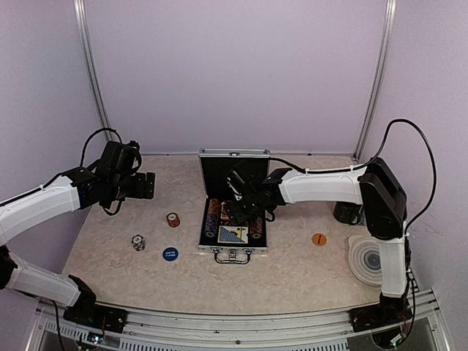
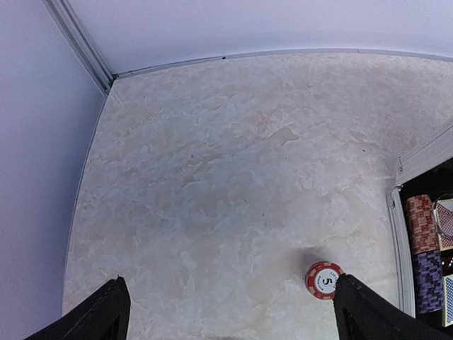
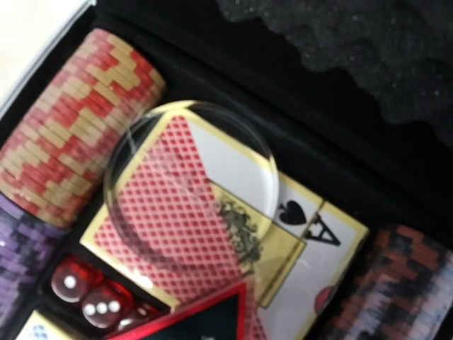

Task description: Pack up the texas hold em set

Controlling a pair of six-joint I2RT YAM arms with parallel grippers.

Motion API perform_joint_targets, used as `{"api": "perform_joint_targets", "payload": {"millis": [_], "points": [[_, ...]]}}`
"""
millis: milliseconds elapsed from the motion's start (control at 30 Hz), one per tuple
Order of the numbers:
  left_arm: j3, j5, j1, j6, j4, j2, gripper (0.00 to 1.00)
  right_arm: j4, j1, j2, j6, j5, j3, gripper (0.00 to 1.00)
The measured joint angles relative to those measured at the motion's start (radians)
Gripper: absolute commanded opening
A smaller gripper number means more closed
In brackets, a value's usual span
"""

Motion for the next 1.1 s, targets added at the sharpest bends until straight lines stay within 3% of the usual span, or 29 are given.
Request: {"api": "perform_joint_targets", "payload": {"millis": [700,1100], "points": [[0.0,0.0,0.0,0.003,0.0,0.0,0.99,0.004,0.054,-0.001,-0.254,0.032,-0.056,0.74],[0.0,0.0,0.0,0.003,0.0,0.0,0.99,0.041,0.098,-0.001,-0.33,0.109,-0.066,0.57]]}}
